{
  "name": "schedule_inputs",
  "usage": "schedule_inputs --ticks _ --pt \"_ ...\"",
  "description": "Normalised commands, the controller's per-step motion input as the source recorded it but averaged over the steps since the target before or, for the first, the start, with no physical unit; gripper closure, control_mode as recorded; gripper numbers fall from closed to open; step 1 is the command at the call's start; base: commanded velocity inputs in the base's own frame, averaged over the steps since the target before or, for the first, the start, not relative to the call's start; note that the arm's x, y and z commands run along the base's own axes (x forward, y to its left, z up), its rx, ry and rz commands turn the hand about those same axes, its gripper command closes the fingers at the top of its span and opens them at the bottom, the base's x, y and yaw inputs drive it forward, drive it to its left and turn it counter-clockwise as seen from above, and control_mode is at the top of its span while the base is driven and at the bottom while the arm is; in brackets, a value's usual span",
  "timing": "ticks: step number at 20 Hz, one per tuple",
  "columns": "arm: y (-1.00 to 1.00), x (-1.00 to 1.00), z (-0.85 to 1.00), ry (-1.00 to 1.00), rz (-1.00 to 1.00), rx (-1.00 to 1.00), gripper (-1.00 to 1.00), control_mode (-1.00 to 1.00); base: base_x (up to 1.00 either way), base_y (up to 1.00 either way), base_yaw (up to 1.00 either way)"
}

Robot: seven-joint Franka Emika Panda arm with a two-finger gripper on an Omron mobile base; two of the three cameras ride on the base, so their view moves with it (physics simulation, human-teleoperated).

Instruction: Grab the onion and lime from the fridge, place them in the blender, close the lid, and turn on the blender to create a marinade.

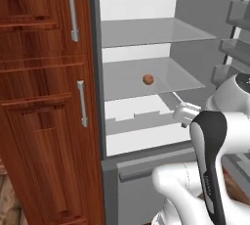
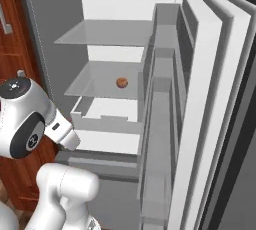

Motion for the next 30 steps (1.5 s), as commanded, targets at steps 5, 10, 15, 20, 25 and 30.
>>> schedule_inputs --ticks 5,10,15,20,25,30 --pt "0.00 0.00 0.00 0.00 0.00 0.00 -1.00 1.00 0.37 0.00 -0.17" --pt "0.00 0.00 0.00 0.00 0.00 0.00 -1.00 1.00 0.47 0.00 -0.11" --pt "0.00 0.00 0.00 0.00 0.00 0.00 -1.00 1.00 0.48 0.00 -0.05" --pt "0.00 0.35 0.03 -0.14 0.00 -0.11 -1.00 -1.00 0.00 0.00 0.00" --pt "0.00 0.34 0.23 -0.14 0.07 -0.15 -1.00 -1.00 0.00 0.00 0.00" --pt "-0.11 0.58 0.28 0.04 0.14 -0.03 -1.00 -1.00 0.00 0.00 0.00"
